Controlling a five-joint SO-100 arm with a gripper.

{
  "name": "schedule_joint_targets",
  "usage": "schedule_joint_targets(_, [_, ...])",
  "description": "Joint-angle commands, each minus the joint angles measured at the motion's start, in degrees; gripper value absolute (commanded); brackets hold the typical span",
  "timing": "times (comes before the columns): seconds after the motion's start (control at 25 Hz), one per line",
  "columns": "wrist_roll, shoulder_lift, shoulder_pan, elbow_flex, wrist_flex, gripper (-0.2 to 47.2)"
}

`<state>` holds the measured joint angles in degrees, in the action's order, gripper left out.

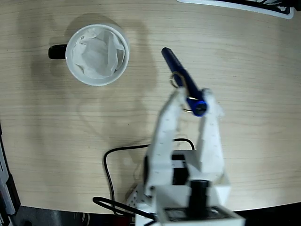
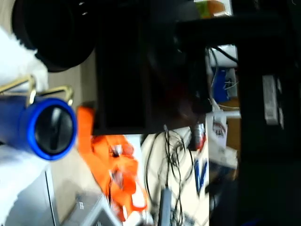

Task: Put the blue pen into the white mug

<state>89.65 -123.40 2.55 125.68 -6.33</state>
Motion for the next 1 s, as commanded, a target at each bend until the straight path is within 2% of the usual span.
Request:
schedule_joint_targets(0.0, [3.08, -3.87, 4.83, 4.57, -6.06, 0.1])
schedule_joint_targets(0.24, [5.63, -2.81, 12.92, 11.87, -14.33, 0.1])
schedule_joint_targets(0.4, [5.89, -0.09, 15.91, 12.83, -19.16, 0.1])
schedule_joint_targets(0.56, [5.89, 2.81, 17.58, 15.29, -24.26, 0.1])
schedule_joint_targets(0.96, [5.89, 6.68, 17.31, 22.68, -29.36, 0.1])
